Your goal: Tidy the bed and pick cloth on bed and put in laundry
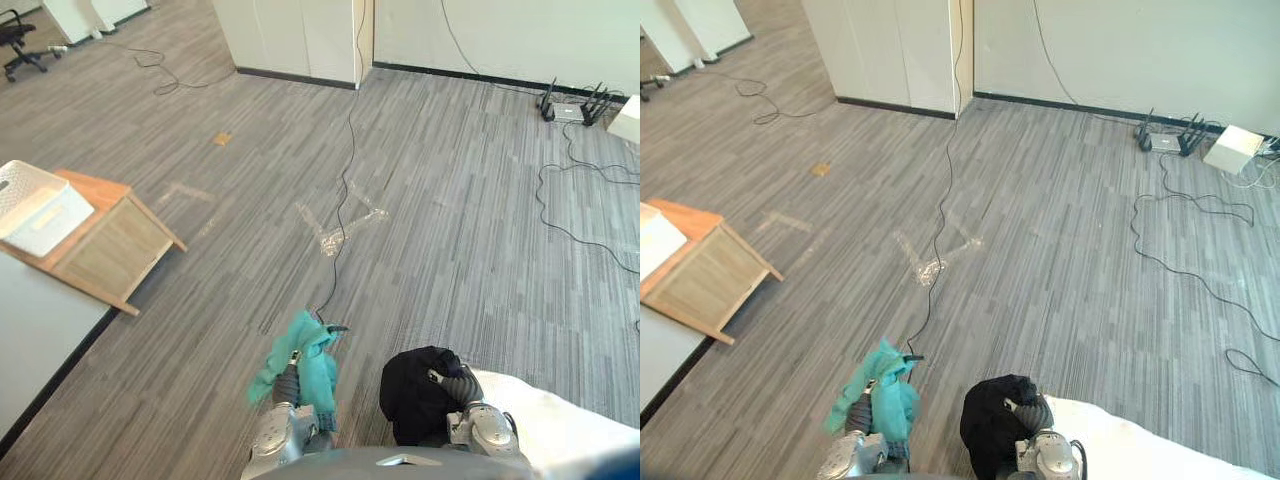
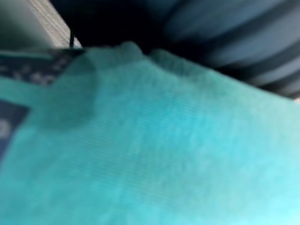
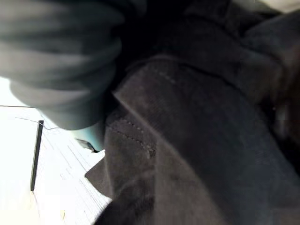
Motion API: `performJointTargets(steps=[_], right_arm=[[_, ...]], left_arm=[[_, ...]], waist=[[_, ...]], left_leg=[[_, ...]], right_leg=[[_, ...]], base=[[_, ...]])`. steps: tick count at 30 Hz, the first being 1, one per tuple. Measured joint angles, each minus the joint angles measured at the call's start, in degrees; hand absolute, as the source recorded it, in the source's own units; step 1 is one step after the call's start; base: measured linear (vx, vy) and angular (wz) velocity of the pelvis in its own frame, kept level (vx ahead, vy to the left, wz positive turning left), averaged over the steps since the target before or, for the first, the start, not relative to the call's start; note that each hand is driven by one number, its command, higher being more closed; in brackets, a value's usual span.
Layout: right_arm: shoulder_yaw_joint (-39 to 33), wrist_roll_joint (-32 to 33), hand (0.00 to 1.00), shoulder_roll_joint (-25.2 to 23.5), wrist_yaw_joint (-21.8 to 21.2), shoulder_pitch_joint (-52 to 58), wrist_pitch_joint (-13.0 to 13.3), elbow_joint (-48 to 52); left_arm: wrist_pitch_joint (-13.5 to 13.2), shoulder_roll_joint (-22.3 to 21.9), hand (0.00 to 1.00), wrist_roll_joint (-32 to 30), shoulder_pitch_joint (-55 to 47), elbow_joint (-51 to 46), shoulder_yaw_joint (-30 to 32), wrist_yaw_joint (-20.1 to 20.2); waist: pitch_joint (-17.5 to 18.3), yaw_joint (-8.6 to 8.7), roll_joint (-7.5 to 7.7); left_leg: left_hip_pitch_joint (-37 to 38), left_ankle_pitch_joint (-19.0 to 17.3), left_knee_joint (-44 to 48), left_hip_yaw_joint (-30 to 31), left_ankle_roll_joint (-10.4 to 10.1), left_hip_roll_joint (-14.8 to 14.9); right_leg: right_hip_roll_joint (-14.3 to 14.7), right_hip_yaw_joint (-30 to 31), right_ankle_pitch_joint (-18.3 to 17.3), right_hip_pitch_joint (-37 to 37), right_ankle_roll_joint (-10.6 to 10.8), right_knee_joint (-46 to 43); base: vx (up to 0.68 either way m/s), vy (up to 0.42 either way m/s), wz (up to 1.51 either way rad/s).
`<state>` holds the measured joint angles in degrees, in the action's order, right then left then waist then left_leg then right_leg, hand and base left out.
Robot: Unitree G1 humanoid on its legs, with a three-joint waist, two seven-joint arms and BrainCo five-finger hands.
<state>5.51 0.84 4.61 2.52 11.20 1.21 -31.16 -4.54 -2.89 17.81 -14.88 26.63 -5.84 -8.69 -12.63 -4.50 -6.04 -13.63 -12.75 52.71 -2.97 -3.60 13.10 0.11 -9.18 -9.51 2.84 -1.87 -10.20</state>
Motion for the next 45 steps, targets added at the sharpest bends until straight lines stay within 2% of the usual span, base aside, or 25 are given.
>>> performJointTargets(steps=[2,3,5,6,7,8,9,10,11,12,13,14,15,16,18,22,23,25,28,29,31,36,39,41,45], right_arm=[[0.89,-0.01,1.0,0.09,-0.1,0.06,-0.32,0.23],[0.8,-0.01,1.0,0.1,-0.09,-0.15,-0.43,0.11],[1.37,0.0,1.0,-1.78,-0.23,1.0,-0.96,0.82],[0.99,0.0,1.0,-2.52,-0.14,1.02,-0.76,1.7],[0.45,-0.03,1.0,-2.76,0.0,-0.04,-0.79,1.51],[0.02,-0.06,1.0,-2.16,0.19,0.21,-0.74,1.79],[-0.39,-0.05,1.0,-1.27,0.36,0.28,-0.54,1.73],[-0.49,-0.11,1.0,-1.7,0.43,-0.03,-0.55,0.15],[-0.48,-0.27,1.0,-1.86,0.42,0.02,-0.55,-0.29],[-0.68,-1.16,1.0,-1.81,0.44,-0.03,-0.56,-1.15],[-0.75,-2.07,1.0,-2.11,0.43,0.04,-0.57,-1.76],[-0.52,-2.25,1.0,-2.45,0.35,0.13,-0.57,-1.84],[-0.68,-2.25,1.0,-3.34,0.2,0.71,-0.59,-1.85],[-0.81,-2.25,1.0,-3.62,0.2,1.94,-0.6,-1.8],[-1.4,-2.25,1.0,-3.58,0.2,2.45,-0.52,-0.49],[-2.9,-2.19,1.0,-3.25,0.25,2.33,-0.11,0.43],[-3.03,-2.15,1.0,-3.15,0.28,2.26,-0.09,0.36],[-3.04,-2.14,1.0,-3.53,0.32,2.06,-0.09,0.36],[-3.14,-2.14,1.0,-3.52,0.3,1.89,-0.23,0.3],[-3.5,-2.17,1.0,-3.21,0.25,1.41,-0.26,0.24],[-4.97,-2.2,1.0,-3.21,0.27,1.08,-0.29,0.41],[-4.63,-2.22,1.0,-3.52,-0.09,1.46,-0.37,0.73],[-2.4,-2.16,1.0,-3.71,0.03,2.78,-0.3,1.04],[-2.12,-2.16,1.0,-2.96,0.23,2.63,-0.33,0.94],[-1.98,-2.18,1.0,-2.34,0.34,2.68,-0.84,0.28]], left_arm=[[0.21,-0.24,1.0,0.83,-0.13,-1.01,-0.37,0.03],[0.22,-0.29,1.0,0.92,-0.42,-1.56,-0.88,0.14],[0.4,0.65,1.0,1.21,0.35,-2.15,0.38,-0.05],[0.27,0.85,1.0,1.19,0.53,-3.6,1.32,0.09],[0.13,-0.05,1.0,1.17,0.5,-4.81,1.89,0.31],[0.34,-0.5,1.0,1.24,-0.12,-4.7,1.19,0.26],[0.56,-0.34,1.0,1.15,-1.31,-5.33,0.14,0.83],[1.02,0.07,1.0,1.19,-1.62,-5.41,1.0,0.91],[1.23,-0.27,1.0,1.18,-1.68,-5.37,1.38,0.89],[1.14,-0.25,1.0,1.18,-2.14,-5.42,1.44,0.86],[1.37,-0.06,1.0,1.18,-2.5,-5.41,1.21,0.85],[1.56,0.46,1.0,1.18,-2.58,-5.4,1.14,0.84],[1.92,1.77,1.0,1.19,-2.64,-5.37,0.57,0.81],[1.97,2.39,1.0,1.18,-2.93,-5.39,-0.21,0.82],[1.96,2.42,1.0,1.14,-3.55,-5.62,-0.44,0.8],[1.96,2.31,1.0,0.7,-2.39,-5.22,-0.87,0.85],[1.91,2.35,1.0,0.65,-2.22,-5.13,-0.68,0.83],[1.87,2.56,1.0,0.63,-2.88,-5.08,-0.05,0.82],[1.93,3.31,1.0,0.44,-3.62,-4.11,0.21,0.83],[2.26,2.33,1.0,-0.07,-2.91,-2.28,0.18,0.83],[2.5,0.21,1.0,-0.62,-2.26,-2.09,-0.54,1.27],[1.88,-0.58,1.0,-0.37,-0.01,-0.29,-1.04,1.2],[1.89,0.0,1.0,0.63,-0.2,-0.27,-1.32,1.25],[1.92,0.12,1.0,1.12,-0.78,-0.01,-2.77,1.3],[1.91,0.1,1.0,2.0,-0.95,-0.77,-3.93,1.35]], waist=[[-0.47,-1.22,-0.48],[-1.0,-1.62,-0.66],[-0.03,-1.57,4.32],[-0.24,-1.36,5.87],[-1.23,-1.51,5.76],[-0.7,-1.5,4.69],[-0.23,-1.5,3.47],[-0.11,-1.66,5.93],[-0.15,-1.7,6.07],[-0.03,-2.03,5.98],[0.21,-1.95,6.55],[0.24,-1.57,6.97],[0.26,-0.89,7.39],[0.33,0.11,7.35],[0.64,1.4,6.76],[0.75,2.47,6.06],[0.92,2.45,5.35],[1.04,2.12,5.25],[1.54,1.88,5.74],[1.47,1.65,3.86],[1.74,2.88,2.54],[3.21,4.05,1.18],[3.0,3.51,1.02],[2.5,2.86,0.75],[2.16,1.67,1.04]], left_leg=[[-2.72,-0.93,-14.34,-1.69,-0.66,-2.29],[-1.57,0.54,-22.01,-3.45,1.88,-2.8],[1.82,3.01,-28.78,-6.92,0.95,-7.35],[-0.84,3.7,-23.09,-12.6,-2.32,-6.33],[-5.52,1.76,-17.59,-18.22,-0.31,-4.63],[-4.9,2.3,-23.53,-19.88,1.35,-4.92],[-4.52,4.07,-27.08,-20.28,8.07,-5.02],[-1.95,1.51,-27.22,-20.73,8.99,-8.61],[-0.6,1.03,-27.96,-20.49,9.13,-9.53],[1.88,0.35,-29.58,-19.82,8.79,-10.8],[4.41,-0.29,-31.26,-18.31,9.03,-12.25],[5.78,-0.42,-32.13,-17.05,9.42,-13.04],[8.85,-0.58,-33.68,-13.77,10.28,-14.28],[12.67,-0.59,-35.82,-10.39,10.37,-15.07],[17.43,-0.35,-39.36,-5.47,10.06,-15.08],[21.89,-0.44,-41.65,2.34,9.04,-12.63],[22.96,-1.02,-41.85,3.27,6.92,-10.83],[26.14,-3.59,-43.24,3.78,2.59,-7.7],[30.03,-6.99,-44.89,5.62,-1.28,-4.95],[30.06,-7.12,-44.67,6.29,-1.76,-2.9],[29.79,-1.74,-44.0,7.08,-2.03,-1.22],[24.02,3.52,-30.55,10.1,-1.98,3.63],[15.82,15.77,-12.25,5.94,-1.79,7.57],[9.78,7.34,2.63,3.79,-1.85,6.6],[2.78,-1.35,2.47,-2.43,-2.27,1.0]], right_leg=[[-0.86,1.2,-2.69,1.14,2.93,-1.65],[-0.9,2.1,-4.46,1.59,4.71,-3.86],[-3.86,3.17,-4.68,1.87,5.63,-1.91],[-4.78,1.68,-2.66,4.86,4.39,3.03],[-5.47,0.89,-2.25,7.88,5.03,6.08],[-5.12,0.01,-2.44,8.84,5.19,6.71],[-4.29,-0.48,-3.78,10.53,5.58,7.18],[-7.68,-0.48,-7.19,11.23,7.58,1.73],[-8.69,-0.36,-7.83,9.69,8.55,-3.49],[-10.27,0.6,-6.85,5.06,10.72,-16.71],[-11.8,1.89,-1.6,-0.04,15.92,-30.11],[-12.41,2.22,0.56,-2.04,16.65,-35.01],[-13.69,0.69,0.98,-4.27,15.42,-43.19],[-14.99,-3.22,-0.84,-5.45,11.8,-48.0],[-14.92,-6.19,-3.42,-8.31,7.65,-48.42],[-11.53,-5.23,-5.52,-15.45,6.69,-30.96],[-9.74,-3.38,-3.83,-16.81,7.21,-20.87],[-9.02,-0.54,5.5,-18.69,7.53,-2.92],[-9.54,-0.43,18.02,-19.57,7.52,1.63],[-7.76,-1.45,15.7,-20.27,5.96,-1.48],[-7.04,-3.11,8.33,-21.3,3.38,-9.55],[-3.89,-8.42,2.35,-17.9,0.57,-12.19],[0.15,-9.8,1.56,-9.84,-0.22,-4.58],[1.8,-9.05,0.72,-4.56,-2.39,-1.11],[1.79,-8.2,0.17,2.45,-2.99,2.96]], base=[[0.34,0.223,-0.49],[0.35,0.223,-0.2],[0.35,0.128,0.31],[0.41,0.152,0.55],[0.3,0.125,0.58],[0.29,0.148,0.32],[0.37,0.147,0.46],[0.4,0.16,0.46],[0.49,0.198,0.53],[0.43,0.16,0.47],[0.44,0.15,0.55],[0.47,0.103,0.95],[0.51,0.048,1.28],[0.52,0.027,1.34],[0.46,-0.028,1.3],[0.53,-0.221,1.44],[0.45,-0.305,1.05],[0.53,-0.409,0.91],[0.49,-0.476,0.49],[0.46,-0.461,0.23],[0.57,-0.528,0.39],[0.32,-0.285,0.37],[0.3,-0.222,0.09],[0.34,-0.166,-0.15],[0.31,-0.037,-0.15]])
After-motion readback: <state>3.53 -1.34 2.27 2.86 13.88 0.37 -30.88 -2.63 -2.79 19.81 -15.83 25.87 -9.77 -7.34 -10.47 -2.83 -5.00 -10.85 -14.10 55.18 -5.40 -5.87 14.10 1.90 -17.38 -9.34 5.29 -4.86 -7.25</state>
